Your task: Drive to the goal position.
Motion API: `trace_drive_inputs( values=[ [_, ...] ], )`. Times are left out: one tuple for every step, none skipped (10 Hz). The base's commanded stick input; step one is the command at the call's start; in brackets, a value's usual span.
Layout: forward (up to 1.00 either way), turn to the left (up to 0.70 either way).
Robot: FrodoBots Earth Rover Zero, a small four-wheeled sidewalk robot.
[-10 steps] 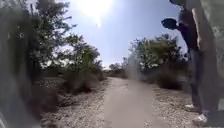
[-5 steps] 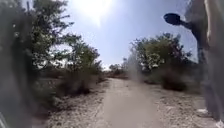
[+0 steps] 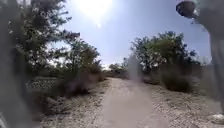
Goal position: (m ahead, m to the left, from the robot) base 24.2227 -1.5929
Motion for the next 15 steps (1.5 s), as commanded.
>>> trace_drive_inputs(
  values=[
    [0.45,0.02],
    [0.45,0.02],
    [0.45,0.02],
    [0.45,0.02],
    [0.45,0.02],
    [0.45,0.02],
    [0.45,0.02],
    [0.45,0.02],
    [0.45,0.02],
    [0.45,0.02],
    [0.45,0.02],
    [0.45,0.02],
    [0.45,0.02],
    [0.45,0.02],
    [0.57,0.01]
  ],
)
